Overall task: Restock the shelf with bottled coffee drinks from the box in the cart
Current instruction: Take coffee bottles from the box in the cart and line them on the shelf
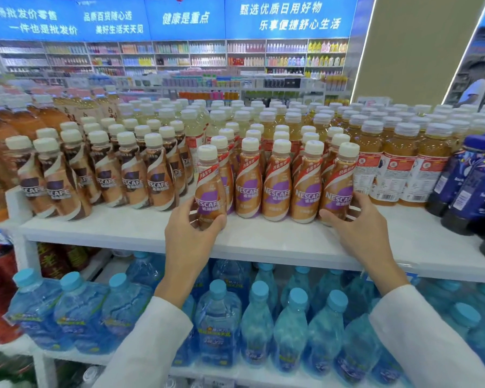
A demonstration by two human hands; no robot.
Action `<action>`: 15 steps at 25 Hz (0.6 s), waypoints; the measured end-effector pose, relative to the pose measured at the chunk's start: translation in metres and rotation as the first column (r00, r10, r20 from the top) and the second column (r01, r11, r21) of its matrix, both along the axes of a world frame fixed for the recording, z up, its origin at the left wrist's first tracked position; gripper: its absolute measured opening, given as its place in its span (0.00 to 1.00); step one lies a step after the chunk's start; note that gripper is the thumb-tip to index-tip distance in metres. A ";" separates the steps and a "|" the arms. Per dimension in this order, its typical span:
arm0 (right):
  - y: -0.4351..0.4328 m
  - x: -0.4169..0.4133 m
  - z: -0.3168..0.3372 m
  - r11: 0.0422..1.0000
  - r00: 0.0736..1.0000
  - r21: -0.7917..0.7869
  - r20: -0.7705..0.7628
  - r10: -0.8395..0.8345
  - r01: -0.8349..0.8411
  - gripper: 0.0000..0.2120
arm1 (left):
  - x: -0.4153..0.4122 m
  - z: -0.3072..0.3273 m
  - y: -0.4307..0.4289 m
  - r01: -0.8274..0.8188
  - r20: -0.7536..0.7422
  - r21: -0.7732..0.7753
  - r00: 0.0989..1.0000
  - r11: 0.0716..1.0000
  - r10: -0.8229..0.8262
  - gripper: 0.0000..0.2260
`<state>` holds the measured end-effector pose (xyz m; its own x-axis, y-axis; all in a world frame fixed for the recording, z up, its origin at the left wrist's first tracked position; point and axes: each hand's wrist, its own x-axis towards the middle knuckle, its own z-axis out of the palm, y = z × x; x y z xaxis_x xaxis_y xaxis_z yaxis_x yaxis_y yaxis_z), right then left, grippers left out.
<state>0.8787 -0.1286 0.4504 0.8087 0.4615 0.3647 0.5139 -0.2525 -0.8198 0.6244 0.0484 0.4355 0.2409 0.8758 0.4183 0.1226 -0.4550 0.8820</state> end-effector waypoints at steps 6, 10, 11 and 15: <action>-0.015 -0.019 0.007 0.997 1.000 -0.079 0.023 0.009 -0.007 0.33 | -0.013 -0.005 -0.017 -0.007 -0.061 -0.007 0.998 1.000 0.006 0.30; -0.036 -0.069 -0.018 0.993 0.994 0.071 0.074 0.086 -0.091 0.26 | -0.052 -0.031 -0.052 -0.139 -0.038 0.002 0.990 0.990 0.139 0.22; -0.040 -0.085 -0.027 0.984 0.987 0.096 0.062 0.147 -0.153 0.23 | -0.066 -0.040 -0.064 -0.178 -0.024 -0.024 0.984 0.984 0.177 0.19; -0.048 -0.156 -0.063 0.906 0.910 0.109 -0.017 0.413 -0.409 0.17 | -0.137 -0.080 -0.114 -0.318 -0.032 -0.166 0.948 0.933 0.318 0.14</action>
<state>0.7230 -0.1764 0.3872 0.5694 0.7189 0.3987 0.5216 0.0589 -0.8512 0.4876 -0.0661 0.3558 -0.0600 0.9639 0.2594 0.2413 -0.2381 0.9408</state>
